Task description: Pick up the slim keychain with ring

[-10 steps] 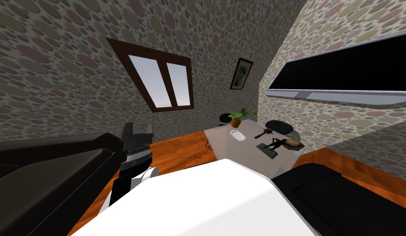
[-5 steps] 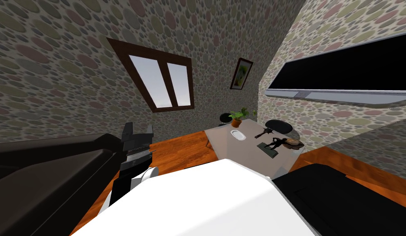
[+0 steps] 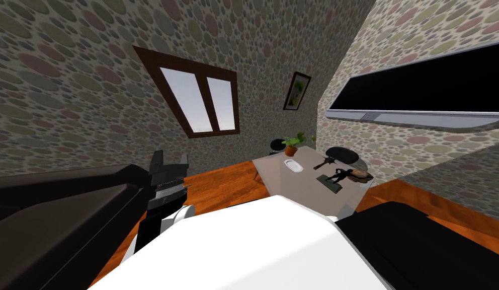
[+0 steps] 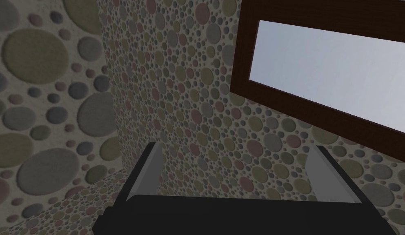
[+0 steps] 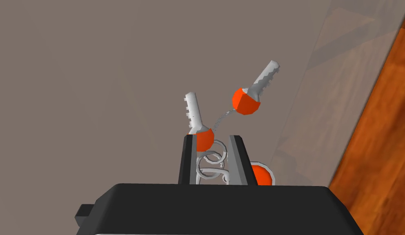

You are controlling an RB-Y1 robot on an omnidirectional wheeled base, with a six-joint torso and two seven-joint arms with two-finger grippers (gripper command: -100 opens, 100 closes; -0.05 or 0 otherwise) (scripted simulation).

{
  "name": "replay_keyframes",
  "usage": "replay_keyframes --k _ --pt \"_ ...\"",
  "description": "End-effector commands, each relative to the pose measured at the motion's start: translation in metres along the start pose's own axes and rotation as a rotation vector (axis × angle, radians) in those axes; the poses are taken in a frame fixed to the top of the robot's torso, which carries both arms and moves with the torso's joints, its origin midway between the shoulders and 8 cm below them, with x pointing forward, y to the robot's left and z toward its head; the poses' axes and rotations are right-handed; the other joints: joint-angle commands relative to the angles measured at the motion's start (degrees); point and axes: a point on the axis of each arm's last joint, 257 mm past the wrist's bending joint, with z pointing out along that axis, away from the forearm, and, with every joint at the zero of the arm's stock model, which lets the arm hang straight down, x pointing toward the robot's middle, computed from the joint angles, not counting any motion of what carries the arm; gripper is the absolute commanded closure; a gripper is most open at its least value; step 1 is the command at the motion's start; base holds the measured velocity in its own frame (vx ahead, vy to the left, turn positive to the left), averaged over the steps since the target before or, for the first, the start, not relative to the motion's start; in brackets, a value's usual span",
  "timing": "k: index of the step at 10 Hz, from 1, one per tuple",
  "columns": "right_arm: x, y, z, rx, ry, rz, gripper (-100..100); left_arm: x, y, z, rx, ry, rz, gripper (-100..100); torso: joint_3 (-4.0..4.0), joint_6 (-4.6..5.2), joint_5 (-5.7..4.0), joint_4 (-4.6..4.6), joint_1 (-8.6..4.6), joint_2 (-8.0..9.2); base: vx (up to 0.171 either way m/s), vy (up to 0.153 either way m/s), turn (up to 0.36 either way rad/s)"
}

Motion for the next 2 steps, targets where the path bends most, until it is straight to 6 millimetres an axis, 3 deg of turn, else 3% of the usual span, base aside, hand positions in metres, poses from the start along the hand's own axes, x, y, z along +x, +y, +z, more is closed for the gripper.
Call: replay_keyframes --k 1,2 --pt "0.0 0.0 0.0 0.0 0.0 0.0 100 0.0 0.0 0.0 0.0 0.0 0.0 0 0.0 0.0 0.0 0.0 0.0 0.0 0.0 0.0 0.0" --pt "-0.0003 0.0001 0.0 0.0 0.0 -0.003 0 0.0 0.0 0.0 0.0 0.0 0.0 0 0.01 0.0 -0.01 0.01 -0.05 0.01 0.0 0.0 0.0"
